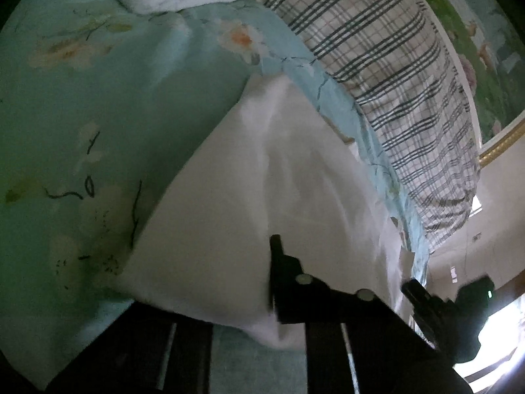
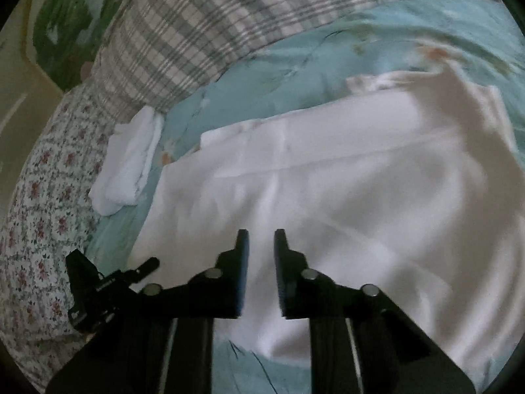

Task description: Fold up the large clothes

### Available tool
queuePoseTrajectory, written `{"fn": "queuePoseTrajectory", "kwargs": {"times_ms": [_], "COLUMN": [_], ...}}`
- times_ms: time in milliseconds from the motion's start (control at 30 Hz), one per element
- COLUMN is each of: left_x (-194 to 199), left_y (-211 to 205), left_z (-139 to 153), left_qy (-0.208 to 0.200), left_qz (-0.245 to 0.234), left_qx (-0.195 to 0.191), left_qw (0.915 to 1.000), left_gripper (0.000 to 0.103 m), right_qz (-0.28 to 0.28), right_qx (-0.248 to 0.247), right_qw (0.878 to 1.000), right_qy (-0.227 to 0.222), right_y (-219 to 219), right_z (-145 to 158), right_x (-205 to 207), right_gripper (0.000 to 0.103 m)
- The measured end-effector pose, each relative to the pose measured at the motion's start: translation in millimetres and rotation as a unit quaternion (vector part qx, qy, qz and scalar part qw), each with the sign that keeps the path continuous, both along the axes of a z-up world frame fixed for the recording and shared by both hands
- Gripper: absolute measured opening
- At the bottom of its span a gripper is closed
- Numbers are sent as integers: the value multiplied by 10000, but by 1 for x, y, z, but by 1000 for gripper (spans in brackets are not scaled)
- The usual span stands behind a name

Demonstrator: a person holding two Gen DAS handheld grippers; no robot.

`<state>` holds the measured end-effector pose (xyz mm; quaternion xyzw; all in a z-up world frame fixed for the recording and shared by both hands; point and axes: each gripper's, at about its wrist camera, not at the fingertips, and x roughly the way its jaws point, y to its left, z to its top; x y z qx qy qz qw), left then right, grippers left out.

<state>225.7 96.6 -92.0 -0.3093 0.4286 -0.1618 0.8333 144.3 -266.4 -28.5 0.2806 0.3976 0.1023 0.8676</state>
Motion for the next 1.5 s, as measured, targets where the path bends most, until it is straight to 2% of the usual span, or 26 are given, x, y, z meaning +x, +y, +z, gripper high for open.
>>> {"fn": "queuePoseTrajectory", "kwargs": {"times_ms": [133, 233, 267, 433, 467, 567, 633, 667, 700, 733, 800, 833, 867, 900, 1000, 1100, 1167, 1300, 1333, 1367, 1400, 1433, 1467, 1500], "left_x": [-3, -7, -9, -22, -26, -40, -48, -51, -56, -59, -70, -76, -81, -88, -100, -109, -110, -111, -113, -120, -125, -128, -131, -134], "left_y": [-11, -23, -28, -82, -99, -142, -174, -189, -214, -229, -263, -282, -293, -308, -322, -322, -322, -324, -323, -324, -324, -324, -324, -324], "left_z": [25, 51, 59, 111, 121, 137, 139, 138, 132, 126, 106, 92, 82, 67, 47, 44, 44, 44, 45, 46, 51, 54, 60, 69], "left_qy": [-326, -645, -746, -1384, -1535, -1862, -2030, -2076, -2120, -2131, -2163, -2162, -2146, -2135, -2186, -2319, -2365, -2344, -2366, -2404, -2450, -2487, -2548, -2650], "left_qz": [-150, -325, -393, -1012, -1196, -1670, -2031, -2185, -2466, -2624, -2954, -3096, -3180, -3299, -3436, -3465, -3468, -3467, -3460, -3447, -3431, -3429, -3421, -3408], "left_qx": [154, 145, 150, 305, 395, 700, 959, 1082, 1292, 1432, 1827, 2093, 2271, 2509, 2823, 2920, 2981, 2985, 2992, 2999, 2989, 2964, 2915, 2804], "left_qw": [9992, 9973, 9963, 9847, 9801, 9657, 9531, 9473, 9368, 9302, 9124, 9020, 8951, 8847, 8686, 8608, 8573, 8578, 8572, 8564, 8561, 8560, 8562, 8573], "left_gripper": [8, 7, 7, 7, 7, 7, 7, 7, 7, 7, 7, 7, 7, 7, 7, 7, 7, 7, 7, 7, 7, 7, 7, 7], "right_qz": [334, 677, 700, 758, 786, 792, 378, 55, -173, -392, -688, -732, -791, -810, -663, -511, -415, -324, -297, -219, -136, -96, -14, 38], "right_qx": [-42, -214, -218, 45, 104, 729, 1154, 1499, 1747, 2006, 2515, 2573, 2613, 2639, 2345, 2081, 1904, 1674, 1539, 1312, 1131, 1000, 869, 880], "right_qw": [9993, 9954, 9951, 9947, 9944, 9918, 9912, 9882, 9842, 9788, 9654, 9635, 9620, 9611, 9698, 9766, 9806, 9849, 9870, 9900, 9918, 9932, 9950, 9956], "right_qy": [133, 644, 657, 698, 693, 695, 529, 318, 216, 132, -65, -80, -77, -112, 112, 188, 205, 299, 361, 475, 570, 595, 491, 303], "right_y": [21, 38, 39, 32, 31, 11, -25, -55, -76, -97, -139, -146, -154, -160, -155, -148, -149, -143, -142, -140, -138, -138, -139, -142], "right_z": [-11, -38, -44, -46, -46, -47, -40, -35, -33, -32, -33, -33, -34, -35, -37, -40, -38, -35, -34, -35, -34, -33, -25, -17], "right_x": [27, 45, 46, 47, 47, 41, 26, 14, 5, -3, -19, -22, -25, -26, -18, -6, 1, 26, 30, 36, 42, 43, 43, 40], "right_gripper": [9, 7, 4, 4, 4, 5, 8, 10, 10, 12, 27, 53, 75, 76, 76, 76, 76, 74, 61, 40, 33, 18, 13, 13]}}
